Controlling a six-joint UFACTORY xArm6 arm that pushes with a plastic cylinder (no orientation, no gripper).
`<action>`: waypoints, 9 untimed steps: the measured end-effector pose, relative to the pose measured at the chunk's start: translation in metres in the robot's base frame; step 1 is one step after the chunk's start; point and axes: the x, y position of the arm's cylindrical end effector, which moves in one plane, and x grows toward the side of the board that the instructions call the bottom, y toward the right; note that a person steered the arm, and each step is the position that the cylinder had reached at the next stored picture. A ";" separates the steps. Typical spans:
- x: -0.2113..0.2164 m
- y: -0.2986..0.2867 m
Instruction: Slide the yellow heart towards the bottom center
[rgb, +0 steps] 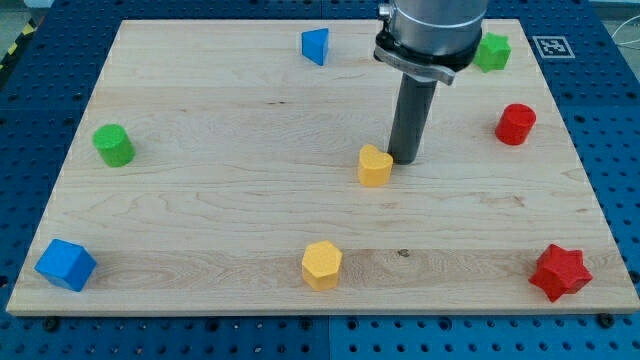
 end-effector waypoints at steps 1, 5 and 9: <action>-0.015 -0.014; 0.021 -0.038; 0.096 0.016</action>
